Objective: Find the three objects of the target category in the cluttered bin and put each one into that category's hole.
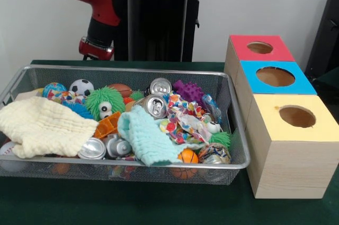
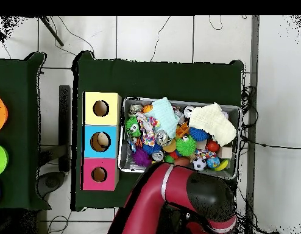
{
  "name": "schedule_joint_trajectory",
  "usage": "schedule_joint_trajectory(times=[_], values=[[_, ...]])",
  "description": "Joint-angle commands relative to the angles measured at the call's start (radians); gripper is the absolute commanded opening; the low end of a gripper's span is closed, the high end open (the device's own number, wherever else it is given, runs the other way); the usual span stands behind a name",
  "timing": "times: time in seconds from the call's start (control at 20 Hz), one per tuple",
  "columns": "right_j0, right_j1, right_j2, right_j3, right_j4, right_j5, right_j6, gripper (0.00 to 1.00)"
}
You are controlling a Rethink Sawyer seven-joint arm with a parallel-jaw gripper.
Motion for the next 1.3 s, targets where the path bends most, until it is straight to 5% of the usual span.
schedule_joint_trajectory(times=[0.05, 0.3, 0.55, 0.8, 1.3], values=[[-0.173, -0.171, 0.17, -0.112, -0.536, 0.394, 0.217, 1.0], [-0.286, -0.13, 0.185, -0.19, -0.597, 0.43, 0.225, 1.0], [-0.402, -0.137, 0.191, -0.18, -0.631, 0.44, 0.18, 1.0], [-0.471, -0.227, 0.199, -0.137, -0.71, 0.483, 0.18, 1.0], [-0.49, -0.467, 0.186, 0.027, -0.894, 0.535, 0.268, 1.0]])
